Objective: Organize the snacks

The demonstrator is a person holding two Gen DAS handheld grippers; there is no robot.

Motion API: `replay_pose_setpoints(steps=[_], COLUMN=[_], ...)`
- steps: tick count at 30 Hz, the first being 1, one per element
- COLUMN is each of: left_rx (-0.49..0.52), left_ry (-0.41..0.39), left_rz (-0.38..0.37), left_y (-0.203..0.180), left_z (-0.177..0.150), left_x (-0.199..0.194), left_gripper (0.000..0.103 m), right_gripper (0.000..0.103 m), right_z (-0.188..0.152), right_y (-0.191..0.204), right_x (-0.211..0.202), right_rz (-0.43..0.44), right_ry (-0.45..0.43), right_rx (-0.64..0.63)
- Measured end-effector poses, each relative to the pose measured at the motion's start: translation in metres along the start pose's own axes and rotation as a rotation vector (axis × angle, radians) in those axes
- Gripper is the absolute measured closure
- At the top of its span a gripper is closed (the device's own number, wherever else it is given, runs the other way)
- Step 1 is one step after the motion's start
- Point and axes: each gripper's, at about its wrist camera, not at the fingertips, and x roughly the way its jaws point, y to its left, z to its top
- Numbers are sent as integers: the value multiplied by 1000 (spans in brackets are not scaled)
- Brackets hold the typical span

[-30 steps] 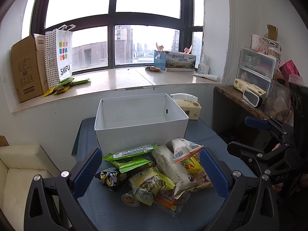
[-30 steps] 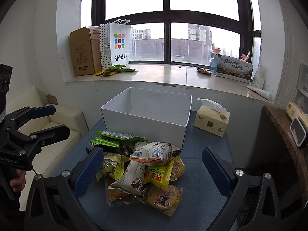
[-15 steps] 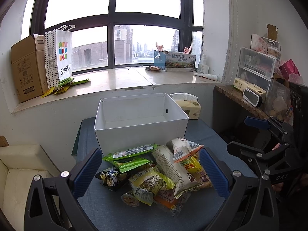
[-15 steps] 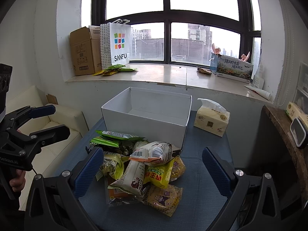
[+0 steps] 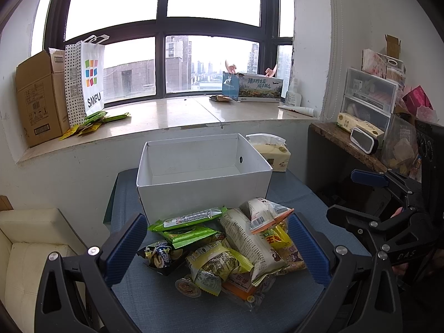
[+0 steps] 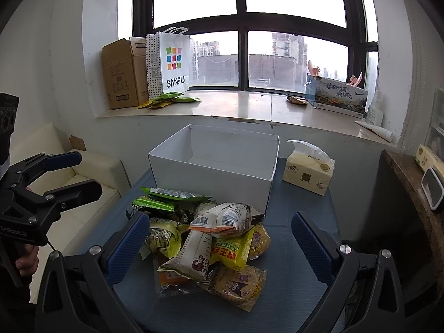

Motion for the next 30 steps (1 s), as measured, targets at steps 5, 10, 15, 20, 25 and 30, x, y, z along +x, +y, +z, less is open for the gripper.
replay_pose_setpoints(steps=[5, 10, 15, 20, 25, 30], left_rx=[1, -12, -68, -76, -73, -88], left_ry=[-16, -33, -2, 4, 21, 39], left_rz=[-6, -8, -56, -45, -47, -50], left_y=[2, 7, 22, 28, 28, 35], left_z=[-1, -3, -7, -13, -17, -20], left_x=[-1, 1, 11, 17, 20, 24], left_gripper=[0, 0, 0, 0, 0, 0], right_gripper=[0, 0, 0, 0, 12, 48], right_z=[-4, -6, 2, -2, -18, -24], right_y=[-5, -15, -38, -64, -66, -67], right_x=[20, 55, 106, 162, 196, 194], right_rz=[26, 88, 136, 186, 245, 290], right_ry=[49, 119, 208, 365, 468, 450], right_rx=[20, 58, 163, 359, 470, 486])
